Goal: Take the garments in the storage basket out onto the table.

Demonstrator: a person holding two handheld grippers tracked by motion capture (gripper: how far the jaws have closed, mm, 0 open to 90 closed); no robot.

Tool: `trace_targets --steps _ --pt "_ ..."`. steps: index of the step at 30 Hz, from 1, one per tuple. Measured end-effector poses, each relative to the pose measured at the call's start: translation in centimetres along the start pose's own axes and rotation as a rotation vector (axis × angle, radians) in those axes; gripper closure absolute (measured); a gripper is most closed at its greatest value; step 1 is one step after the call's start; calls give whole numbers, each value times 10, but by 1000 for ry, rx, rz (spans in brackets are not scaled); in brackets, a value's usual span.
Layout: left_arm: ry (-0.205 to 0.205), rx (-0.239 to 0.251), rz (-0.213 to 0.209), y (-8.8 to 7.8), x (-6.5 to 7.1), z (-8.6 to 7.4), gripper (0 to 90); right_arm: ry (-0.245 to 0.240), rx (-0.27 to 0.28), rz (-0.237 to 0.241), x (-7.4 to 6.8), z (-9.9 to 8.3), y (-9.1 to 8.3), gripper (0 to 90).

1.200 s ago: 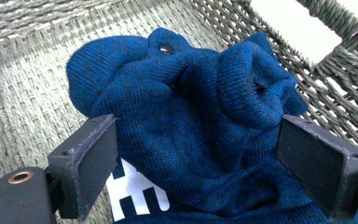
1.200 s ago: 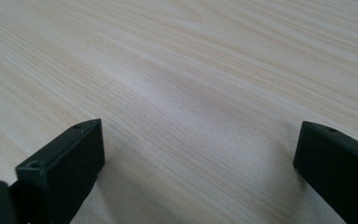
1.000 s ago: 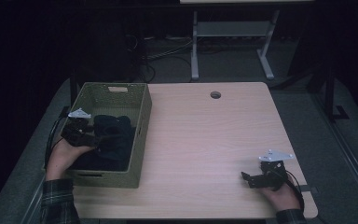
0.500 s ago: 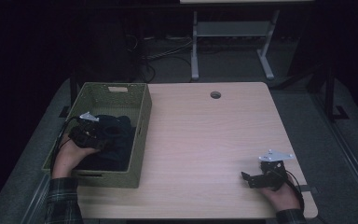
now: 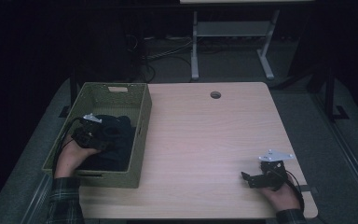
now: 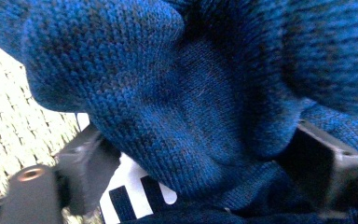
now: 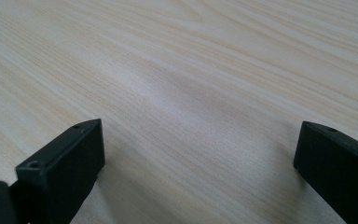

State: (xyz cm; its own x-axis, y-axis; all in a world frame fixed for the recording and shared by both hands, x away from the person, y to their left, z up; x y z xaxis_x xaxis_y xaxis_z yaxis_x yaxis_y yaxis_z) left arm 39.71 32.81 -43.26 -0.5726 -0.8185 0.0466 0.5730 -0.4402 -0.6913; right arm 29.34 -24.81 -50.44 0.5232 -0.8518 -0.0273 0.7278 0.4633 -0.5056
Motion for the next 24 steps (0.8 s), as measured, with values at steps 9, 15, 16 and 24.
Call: trace_targets --steps 9,15,16,24 --pt "-6 16 -47 -6 2 2 561 1 0 0 0 0 0 15" --pt "-6 15 -76 -9 3 4 736 1 0 0 0 0 0 15" --pt "-8 17 -77 -9 3 4 743 0 0 0 0 0 0 15" --pt "3 57 -74 -16 5 9 760 1 0 0 0 0 0 15"
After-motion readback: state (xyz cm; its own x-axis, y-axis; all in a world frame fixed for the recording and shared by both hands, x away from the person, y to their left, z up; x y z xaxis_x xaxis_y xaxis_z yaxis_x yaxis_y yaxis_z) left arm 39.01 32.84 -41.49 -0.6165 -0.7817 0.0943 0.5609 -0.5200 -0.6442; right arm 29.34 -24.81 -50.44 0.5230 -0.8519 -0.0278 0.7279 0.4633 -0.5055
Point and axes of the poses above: each handheld gripper's, and its own axes: y roughly forward along the jaws, z roughly out of its top, x roughly to its right, the point moved 3 cm from there along y, roughly forward along the jaws, and after that the axes turned 15 degrees about x, right-handed, at the moved point
